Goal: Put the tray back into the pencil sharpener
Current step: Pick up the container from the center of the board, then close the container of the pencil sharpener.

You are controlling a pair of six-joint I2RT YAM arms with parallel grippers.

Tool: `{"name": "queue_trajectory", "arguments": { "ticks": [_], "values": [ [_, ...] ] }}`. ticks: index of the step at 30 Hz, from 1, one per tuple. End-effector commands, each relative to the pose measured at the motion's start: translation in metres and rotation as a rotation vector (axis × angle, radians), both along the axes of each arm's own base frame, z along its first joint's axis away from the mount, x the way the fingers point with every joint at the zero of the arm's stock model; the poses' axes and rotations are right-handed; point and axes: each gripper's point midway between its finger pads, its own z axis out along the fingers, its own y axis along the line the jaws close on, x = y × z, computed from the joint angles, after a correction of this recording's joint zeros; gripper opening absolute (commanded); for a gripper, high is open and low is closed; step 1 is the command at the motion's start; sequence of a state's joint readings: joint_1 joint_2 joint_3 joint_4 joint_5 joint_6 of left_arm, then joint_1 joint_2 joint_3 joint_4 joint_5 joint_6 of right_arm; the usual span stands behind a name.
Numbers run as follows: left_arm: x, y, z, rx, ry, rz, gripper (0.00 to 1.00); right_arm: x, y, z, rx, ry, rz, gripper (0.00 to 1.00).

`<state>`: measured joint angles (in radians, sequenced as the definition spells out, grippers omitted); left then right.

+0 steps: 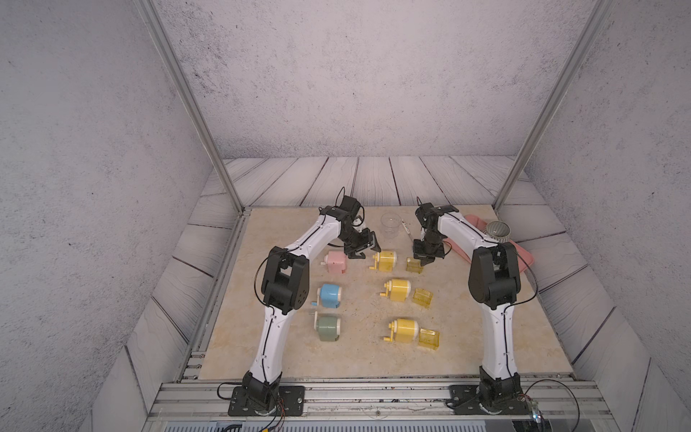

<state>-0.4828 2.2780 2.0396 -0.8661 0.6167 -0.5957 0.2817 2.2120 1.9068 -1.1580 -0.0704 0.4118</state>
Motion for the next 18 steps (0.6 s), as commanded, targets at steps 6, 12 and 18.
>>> {"name": "queue_trajectory", "arguments": {
  "ticks": [6, 12, 18],
  "values": [
    [0.005, -0.02, -0.005, -0.042, -0.001, -0.015, 0.7, -0.005, 0.0, 0.005, 0.011, 0.021, 0.013, 0.0],
    [0.004, -0.025, -0.015, -0.039, 0.012, -0.025, 0.68, -0.005, 0.003, 0.003, 0.026, 0.033, 0.012, 0.0],
    [0.005, -0.025, -0.024, -0.025, 0.017, -0.032, 0.65, -0.004, 0.007, 0.002, 0.046, 0.04, 0.006, 0.01]
  ]
}}
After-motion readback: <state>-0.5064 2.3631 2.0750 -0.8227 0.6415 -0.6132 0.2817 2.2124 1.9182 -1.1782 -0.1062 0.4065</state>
